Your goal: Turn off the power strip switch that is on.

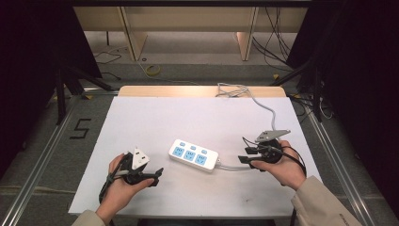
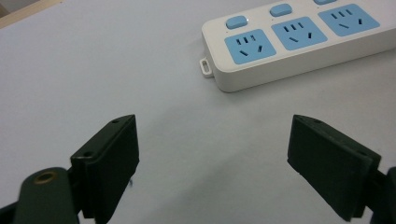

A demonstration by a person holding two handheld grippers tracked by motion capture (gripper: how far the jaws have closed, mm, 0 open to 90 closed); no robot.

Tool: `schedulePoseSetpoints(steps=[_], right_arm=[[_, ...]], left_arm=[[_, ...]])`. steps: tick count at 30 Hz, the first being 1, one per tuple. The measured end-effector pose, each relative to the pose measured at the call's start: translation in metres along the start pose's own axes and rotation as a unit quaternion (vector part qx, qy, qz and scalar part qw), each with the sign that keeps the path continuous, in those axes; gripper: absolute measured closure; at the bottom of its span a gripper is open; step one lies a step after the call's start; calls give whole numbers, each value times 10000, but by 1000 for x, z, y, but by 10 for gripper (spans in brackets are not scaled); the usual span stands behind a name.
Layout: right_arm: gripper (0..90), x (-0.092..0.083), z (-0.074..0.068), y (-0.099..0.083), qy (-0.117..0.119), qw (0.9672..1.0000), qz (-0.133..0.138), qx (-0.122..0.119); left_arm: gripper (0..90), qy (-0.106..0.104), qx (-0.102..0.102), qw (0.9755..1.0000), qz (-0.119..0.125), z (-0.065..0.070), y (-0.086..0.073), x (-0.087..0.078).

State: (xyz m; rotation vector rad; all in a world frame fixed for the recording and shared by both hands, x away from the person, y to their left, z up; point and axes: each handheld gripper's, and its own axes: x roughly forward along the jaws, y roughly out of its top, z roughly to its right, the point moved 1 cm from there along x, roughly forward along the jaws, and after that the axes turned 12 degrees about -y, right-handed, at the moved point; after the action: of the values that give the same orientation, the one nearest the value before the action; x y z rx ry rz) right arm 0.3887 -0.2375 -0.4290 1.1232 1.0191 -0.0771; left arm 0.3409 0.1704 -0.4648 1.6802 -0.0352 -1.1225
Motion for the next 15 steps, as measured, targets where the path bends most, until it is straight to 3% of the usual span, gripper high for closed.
schedulePoseSetpoints(steps=[15], right_arm=[[372, -17, 16, -40, 4, 9985, 434, 336]], left_arm=[[162, -57, 4, 10000, -67, -1, -1, 0]])
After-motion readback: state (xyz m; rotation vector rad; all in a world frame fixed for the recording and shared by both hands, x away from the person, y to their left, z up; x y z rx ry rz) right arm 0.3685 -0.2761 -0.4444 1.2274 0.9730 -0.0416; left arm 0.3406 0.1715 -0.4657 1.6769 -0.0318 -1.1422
